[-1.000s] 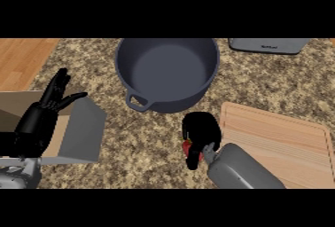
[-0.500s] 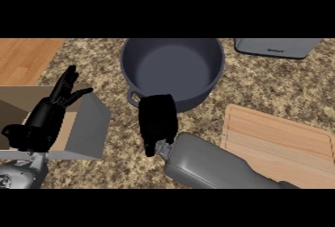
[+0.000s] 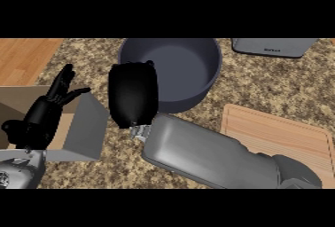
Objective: Pick the bell pepper from the cutting board and place it in the pot
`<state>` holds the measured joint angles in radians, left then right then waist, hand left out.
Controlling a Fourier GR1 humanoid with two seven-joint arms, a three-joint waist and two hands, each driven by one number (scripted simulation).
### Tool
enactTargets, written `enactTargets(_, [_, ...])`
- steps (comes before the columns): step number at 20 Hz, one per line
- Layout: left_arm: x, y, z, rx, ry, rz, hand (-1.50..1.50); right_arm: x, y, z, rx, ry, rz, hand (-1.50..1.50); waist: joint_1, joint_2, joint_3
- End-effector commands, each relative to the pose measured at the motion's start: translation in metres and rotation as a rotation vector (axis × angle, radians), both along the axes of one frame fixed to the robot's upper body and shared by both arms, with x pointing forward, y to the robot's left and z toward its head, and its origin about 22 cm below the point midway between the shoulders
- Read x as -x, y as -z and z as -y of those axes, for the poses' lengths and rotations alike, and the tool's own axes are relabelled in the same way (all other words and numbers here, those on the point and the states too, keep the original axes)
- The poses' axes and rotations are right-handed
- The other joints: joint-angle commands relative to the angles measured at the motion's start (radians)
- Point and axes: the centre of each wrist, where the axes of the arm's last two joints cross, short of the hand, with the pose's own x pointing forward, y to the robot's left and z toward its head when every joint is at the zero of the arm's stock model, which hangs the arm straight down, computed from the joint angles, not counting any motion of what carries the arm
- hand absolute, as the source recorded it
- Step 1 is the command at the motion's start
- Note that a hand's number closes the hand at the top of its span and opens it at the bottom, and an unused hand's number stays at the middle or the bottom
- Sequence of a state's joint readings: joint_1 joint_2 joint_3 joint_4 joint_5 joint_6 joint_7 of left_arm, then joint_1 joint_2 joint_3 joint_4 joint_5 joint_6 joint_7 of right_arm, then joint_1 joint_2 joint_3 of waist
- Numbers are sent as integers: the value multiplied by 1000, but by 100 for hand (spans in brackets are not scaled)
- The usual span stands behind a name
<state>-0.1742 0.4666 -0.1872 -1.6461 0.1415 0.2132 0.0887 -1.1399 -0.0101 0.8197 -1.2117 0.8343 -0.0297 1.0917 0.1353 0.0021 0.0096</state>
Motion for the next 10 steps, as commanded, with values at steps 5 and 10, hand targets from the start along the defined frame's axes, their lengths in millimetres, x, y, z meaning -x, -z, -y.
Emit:
enactTargets(5, [10, 41, -24, -53, -112, -207, 0, -15, -37, -11, -235, 104, 112, 150, -17, 21, -13])
enactTargets(10, [23, 51, -27, -51, -139, -217, 0, -34, -37, -7, -288, 119, 149, 150, -27, 22, -13])
